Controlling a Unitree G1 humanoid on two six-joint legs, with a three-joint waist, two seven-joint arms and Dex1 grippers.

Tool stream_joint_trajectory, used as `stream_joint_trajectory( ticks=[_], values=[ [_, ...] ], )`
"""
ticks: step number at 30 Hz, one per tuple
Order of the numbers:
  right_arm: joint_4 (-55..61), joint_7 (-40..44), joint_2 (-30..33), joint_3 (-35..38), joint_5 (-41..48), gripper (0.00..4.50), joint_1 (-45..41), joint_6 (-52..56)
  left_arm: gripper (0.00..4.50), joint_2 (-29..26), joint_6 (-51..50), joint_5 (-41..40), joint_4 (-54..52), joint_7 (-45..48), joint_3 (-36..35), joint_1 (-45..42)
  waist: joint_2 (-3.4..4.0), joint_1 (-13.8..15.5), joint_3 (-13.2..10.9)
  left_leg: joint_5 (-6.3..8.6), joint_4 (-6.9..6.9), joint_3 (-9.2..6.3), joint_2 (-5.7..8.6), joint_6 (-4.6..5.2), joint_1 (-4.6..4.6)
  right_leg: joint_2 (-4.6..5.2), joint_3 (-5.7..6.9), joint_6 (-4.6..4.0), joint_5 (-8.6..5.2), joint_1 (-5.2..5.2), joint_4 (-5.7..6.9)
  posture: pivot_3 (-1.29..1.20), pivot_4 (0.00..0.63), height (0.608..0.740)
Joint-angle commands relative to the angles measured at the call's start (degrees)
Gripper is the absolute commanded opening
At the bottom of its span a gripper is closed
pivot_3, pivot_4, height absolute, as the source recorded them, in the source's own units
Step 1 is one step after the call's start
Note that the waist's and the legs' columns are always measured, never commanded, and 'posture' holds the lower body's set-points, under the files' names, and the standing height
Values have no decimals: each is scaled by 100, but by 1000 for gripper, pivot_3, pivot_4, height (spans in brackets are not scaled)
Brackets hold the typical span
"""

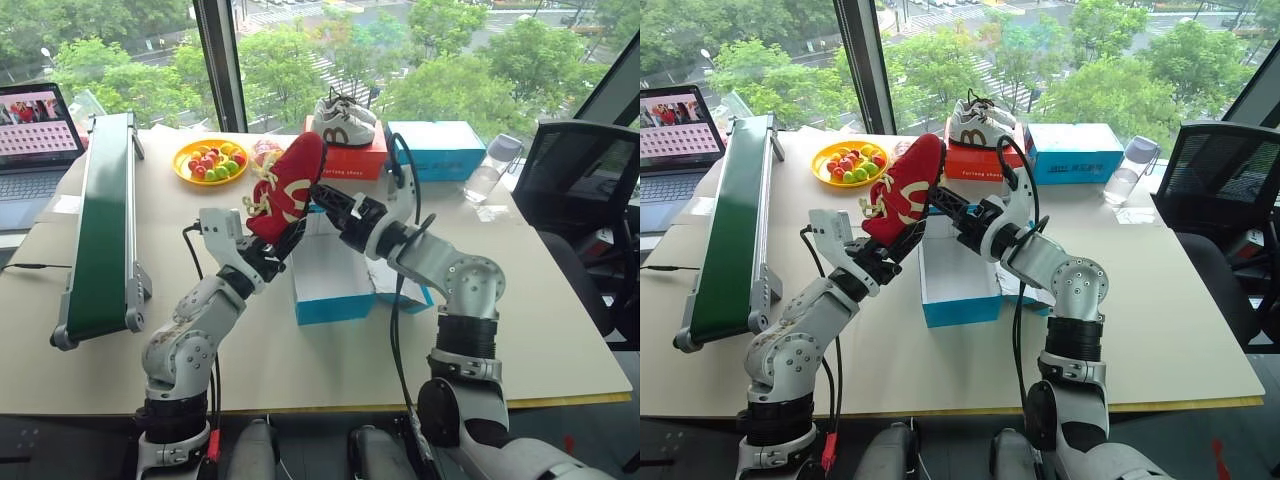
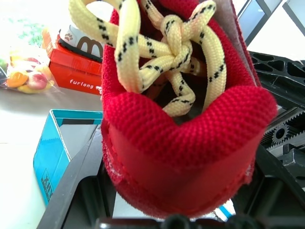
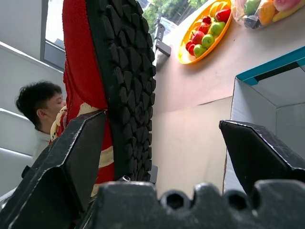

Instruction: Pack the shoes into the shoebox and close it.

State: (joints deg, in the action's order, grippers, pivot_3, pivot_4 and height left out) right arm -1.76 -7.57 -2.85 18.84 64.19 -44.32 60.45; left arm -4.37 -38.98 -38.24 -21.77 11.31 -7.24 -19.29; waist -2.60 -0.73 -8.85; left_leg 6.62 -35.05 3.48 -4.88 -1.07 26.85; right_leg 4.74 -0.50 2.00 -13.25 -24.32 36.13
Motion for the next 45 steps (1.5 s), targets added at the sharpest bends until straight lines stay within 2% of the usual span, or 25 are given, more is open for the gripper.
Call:
stream_joint_trajectory(
  ticks=[1, 9, 10, 11, 22, 33, 38, 40, 41, 45],
  values=[
    [160, 36, -205, -165, 162, 4500, -293, -97, 2492, 180, -184, -151, -423, 201, 785, -65, 0, -3, 0, 0, 0, -1, 0, 0, 0, -1, 0, 0, 0, 0, 0, 0, 150, 731],
    [188, 104, -301, -96, 265, 4500, -389, -239, 2492, 197, -218, -203, -368, 166, 694, -117, 0, -5, 0, 0, 0, -1, 0, 0, 0, -1, 0, 0, 0, -1, 0, 0, 150, 731],
    [191, 101, -313, -99, 256, 3987, -390, -248, 2492, 197, -225, -210, -369, 161, 687, -130, 0, -5, 0, 0, 0, -1, 0, 0, 0, -1, 0, 0, 0, -1, 0, 0, 150, 731],
    [198, 107, -329, -108, 241, 3820, -383, -269, 2492, 193, -229, -212, -363, 161, 683, -138, 0, -6, 0, 0, 0, -1, 0, 0, 0, -1, -1, 0, 0, -1, 0, 0, 150, 731],
    [246, 38, -460, -159, 417, 23, -389, -266, 2492, 188, -288, -247, -354, 171, 679, -153, 0, -6, 0, 0, 0, -1, 0, 0, 0, -1, 0, 0, 0, -1, -1, 0, 150, 731],
    [197, -180, -521, -162, 539, 6, -374, -316, 2492, 189, -248, -206, -285, 149, 637, -160, 1, -6, 0, 0, 1, -1, 0, 0, 1, -1, 0, 0, 0, -1, -2, 0, 150, 731],
    [139, -162, -143, -327, -90, 6, -290, -405, 2492, 161, -187, -133, -232, 88, 532, -146, 1, -8, 0, 0, 1, -1, 0, 0, 1, -1, 0, 0, 0, -2, -2, 0, 150, 731],
    [109, -155, -30, -228, -38, 701, -173, -297, 2492, 134, -181, -126, -236, 75, 483, -127, 1, -3, -1, 0, 1, -1, 0, 0, 2, -1, 0, 0, 0, -2, -2, 0, 150, 731],
    [119, -158, 30, -208, -29, 894, -137, -244, 2492, 117, -187, -119, -244, 79, 477, -114, 1, -2, -1, 0, 1, -1, 0, 0, 2, -1, 0, 0, 0, -2, -2, 0, 150, 731],
    [-112, -397, 166, 76, 115, 2305, -166, -224, 2492, 79, -222, -127, -280, 82, 469, -59, 1, -3, -1, 0, 1, -1, 0, 0, 3, -1, 0, 0, 0, -2, -3, 0, 150, 731]
  ],
)
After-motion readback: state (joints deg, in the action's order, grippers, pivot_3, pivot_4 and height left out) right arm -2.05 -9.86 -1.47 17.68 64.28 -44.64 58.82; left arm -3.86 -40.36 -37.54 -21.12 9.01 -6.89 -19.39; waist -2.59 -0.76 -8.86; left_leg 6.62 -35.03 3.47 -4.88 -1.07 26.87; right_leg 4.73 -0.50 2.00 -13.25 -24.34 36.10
